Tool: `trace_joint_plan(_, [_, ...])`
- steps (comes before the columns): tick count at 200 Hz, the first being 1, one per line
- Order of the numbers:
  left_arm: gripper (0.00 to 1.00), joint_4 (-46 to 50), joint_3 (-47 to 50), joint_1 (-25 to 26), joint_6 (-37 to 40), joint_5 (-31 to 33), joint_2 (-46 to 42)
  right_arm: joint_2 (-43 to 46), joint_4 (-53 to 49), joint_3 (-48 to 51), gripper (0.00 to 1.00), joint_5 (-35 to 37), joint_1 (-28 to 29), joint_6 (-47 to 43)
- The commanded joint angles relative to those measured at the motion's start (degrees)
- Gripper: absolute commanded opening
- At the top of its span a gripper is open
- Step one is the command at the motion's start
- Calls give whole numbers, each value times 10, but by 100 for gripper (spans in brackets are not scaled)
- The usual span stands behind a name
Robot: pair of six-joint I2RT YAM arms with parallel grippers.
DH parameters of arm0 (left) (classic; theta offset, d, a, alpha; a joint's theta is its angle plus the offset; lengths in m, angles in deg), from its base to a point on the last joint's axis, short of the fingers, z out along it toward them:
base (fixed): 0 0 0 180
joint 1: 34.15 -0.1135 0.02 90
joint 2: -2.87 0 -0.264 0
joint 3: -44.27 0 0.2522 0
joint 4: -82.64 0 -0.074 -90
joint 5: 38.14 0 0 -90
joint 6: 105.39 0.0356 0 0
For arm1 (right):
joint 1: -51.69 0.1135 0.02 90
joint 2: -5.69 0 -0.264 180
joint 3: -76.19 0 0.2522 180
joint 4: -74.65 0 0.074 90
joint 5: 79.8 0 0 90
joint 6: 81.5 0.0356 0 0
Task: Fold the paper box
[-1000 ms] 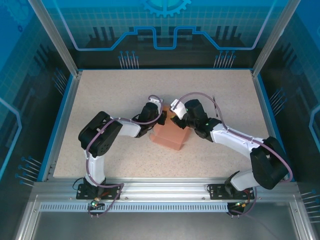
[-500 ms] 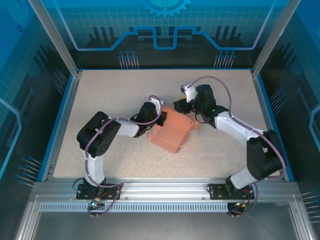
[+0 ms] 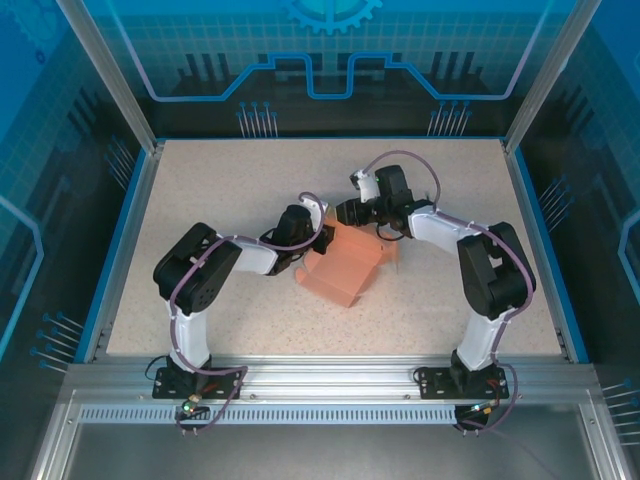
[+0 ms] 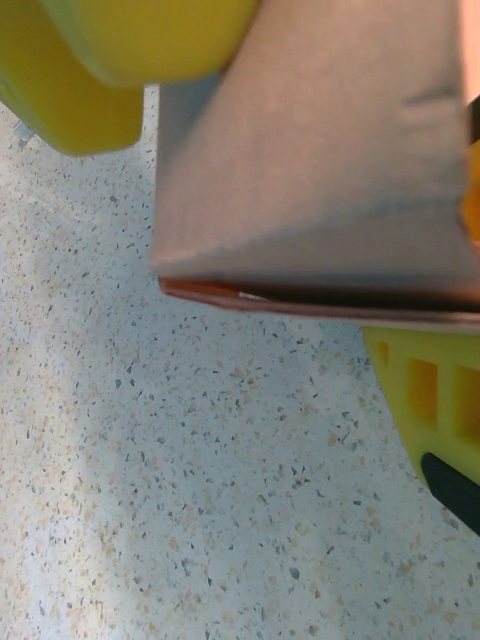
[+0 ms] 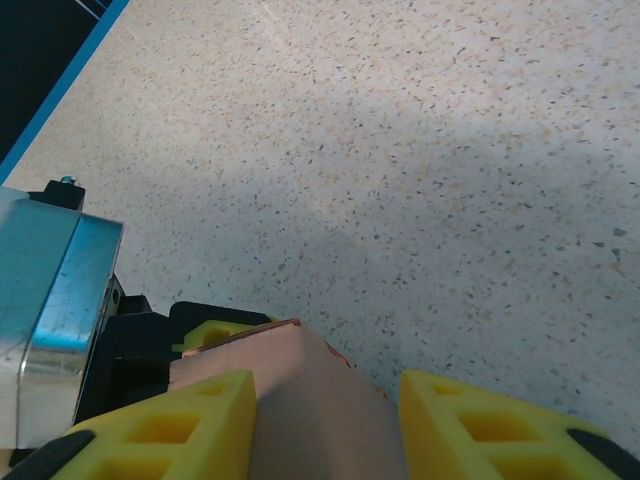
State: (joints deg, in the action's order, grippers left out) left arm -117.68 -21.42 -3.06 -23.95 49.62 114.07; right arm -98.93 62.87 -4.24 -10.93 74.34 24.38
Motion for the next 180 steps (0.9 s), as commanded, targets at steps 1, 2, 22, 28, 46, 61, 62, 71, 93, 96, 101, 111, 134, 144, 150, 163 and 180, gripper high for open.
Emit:
trace_joint_plan(1, [13,-19,5,1,17,-14,-14,-25,-15,-3,42,-11,-7,11])
trace_joint_plan(2, [13,-19,5,1,18,-14,-14,-25,-15,-3,42,-11,-7,11])
trace_joint_plan(22, [14,-18,5,1,20,-12,-11,-31,-15,4,41,-9,-7,9])
trace_joint_plan(28, [15,-19,5,1,20,-12,-10,-31,-15,6,41,-8,-6,8])
trace_joint_plan(46, [16,-18,5,1,23,-9,-8,-32,-20,11,40,-1,-6,4])
trace_joint_plan(61, [17,-18,4,1,25,-7,-6,-31,-27,15,40,7,-5,-1])
trace_joint_plan(62, [18,-17,4,1,25,-7,-6,-31,-27,15,40,8,-5,-2])
trace_joint_plan(71, [18,-16,4,1,26,-7,-5,-32,-31,19,40,13,-4,-5])
trace_joint_plan(93, [18,-16,3,1,26,-6,-4,-32,-34,28,40,15,-4,-8])
trace_joint_plan(96, [18,-16,3,1,26,-6,-5,-32,-35,28,40,16,-5,-10])
trace_joint_plan(101, [17,-15,3,1,26,-4,-5,-30,-38,27,40,17,-4,-11])
trace_joint_plan(111, [14,-11,2,1,28,-1,-8,-25,-42,24,40,19,-6,-13])
trace_joint_plan(134, [10,-1,1,2,33,11,-15,-2,-55,11,41,22,-11,-15])
trace_joint_plan(144, [10,5,2,4,34,19,-19,7,-64,3,41,23,-14,-18])
trace_joint_plan(150, [10,7,2,3,34,25,-21,13,-70,-2,41,24,-14,-20])
trace_joint_plan(163, [10,11,2,4,36,32,-25,23,-80,-10,42,23,-15,-23])
trace_joint_plan(180, [9,12,2,5,37,38,-26,37,-89,-12,42,23,-16,-26])
